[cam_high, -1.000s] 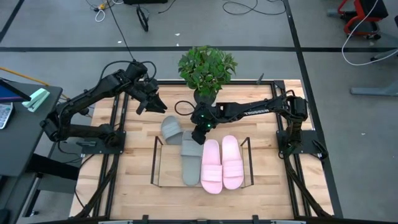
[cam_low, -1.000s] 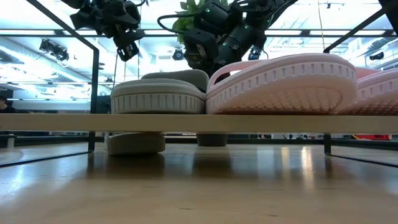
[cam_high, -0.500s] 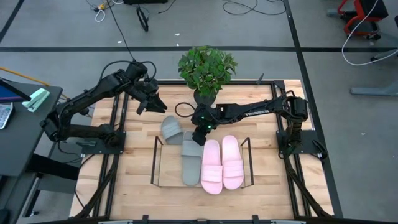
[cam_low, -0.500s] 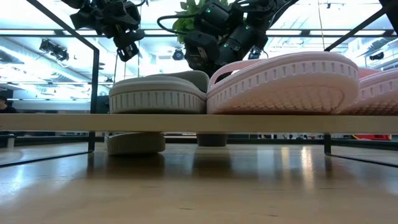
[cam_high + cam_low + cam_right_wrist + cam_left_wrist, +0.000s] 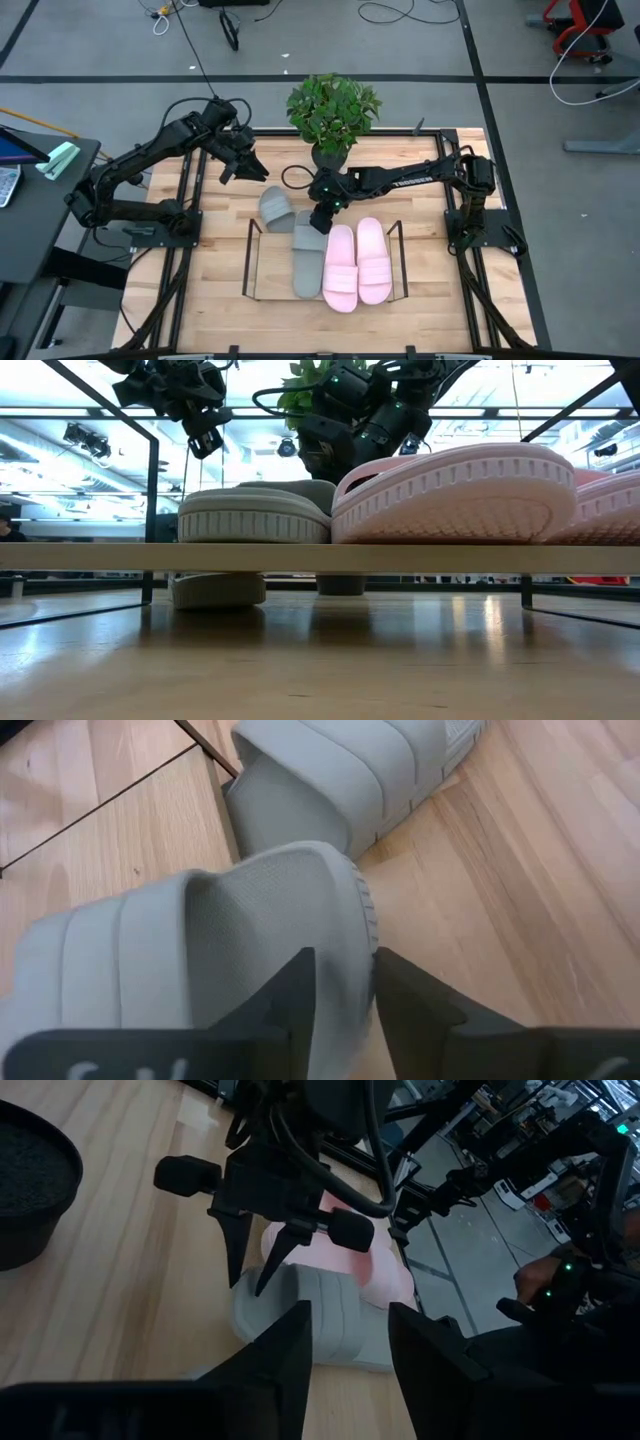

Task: Pick and place slides into the shelf
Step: Put the right gray slipper on the shelf, then put the gray slipper on the shelf

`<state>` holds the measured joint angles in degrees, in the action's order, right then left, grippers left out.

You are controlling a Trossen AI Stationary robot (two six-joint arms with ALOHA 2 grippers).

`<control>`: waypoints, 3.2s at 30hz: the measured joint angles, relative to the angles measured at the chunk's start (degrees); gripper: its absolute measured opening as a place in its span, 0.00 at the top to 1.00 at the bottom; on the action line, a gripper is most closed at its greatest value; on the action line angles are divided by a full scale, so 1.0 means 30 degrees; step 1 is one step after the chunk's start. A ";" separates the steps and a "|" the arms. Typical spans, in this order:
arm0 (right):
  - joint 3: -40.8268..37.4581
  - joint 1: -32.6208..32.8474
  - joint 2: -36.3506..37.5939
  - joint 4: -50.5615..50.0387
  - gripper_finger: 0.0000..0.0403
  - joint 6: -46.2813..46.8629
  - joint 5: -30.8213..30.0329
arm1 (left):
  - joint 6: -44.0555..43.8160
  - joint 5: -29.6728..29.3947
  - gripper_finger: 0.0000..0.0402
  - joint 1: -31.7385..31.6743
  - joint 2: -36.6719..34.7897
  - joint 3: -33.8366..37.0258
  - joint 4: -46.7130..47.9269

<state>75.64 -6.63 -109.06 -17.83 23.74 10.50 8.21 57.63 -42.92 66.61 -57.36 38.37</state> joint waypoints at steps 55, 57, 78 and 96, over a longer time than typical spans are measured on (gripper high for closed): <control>0.0015 0.5268 1.1224 -1.2563 0.64 0.4247 -0.8209 | 0.2868 -0.3055 0.61 -0.2659 0.1636 0.5437 -0.2175; 0.0015 0.5268 1.1285 -1.2611 0.64 0.4281 -0.8364 | 0.2806 -0.3096 0.60 -0.2732 0.2649 0.5515 -0.2684; 0.0015 0.5268 1.1271 -1.2631 0.64 0.4960 -0.8516 | 0.1472 -0.3845 0.43 -0.2710 0.9316 0.5464 -0.6283; 0.0015 0.5268 1.1264 -1.2624 0.64 0.5058 -0.8645 | 0.1465 -0.4942 0.46 -0.2046 0.9318 0.5464 -0.6317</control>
<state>75.68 9.17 -75.26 -55.70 38.92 -15.43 12.60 42.80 -49.06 94.56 -40.97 19.42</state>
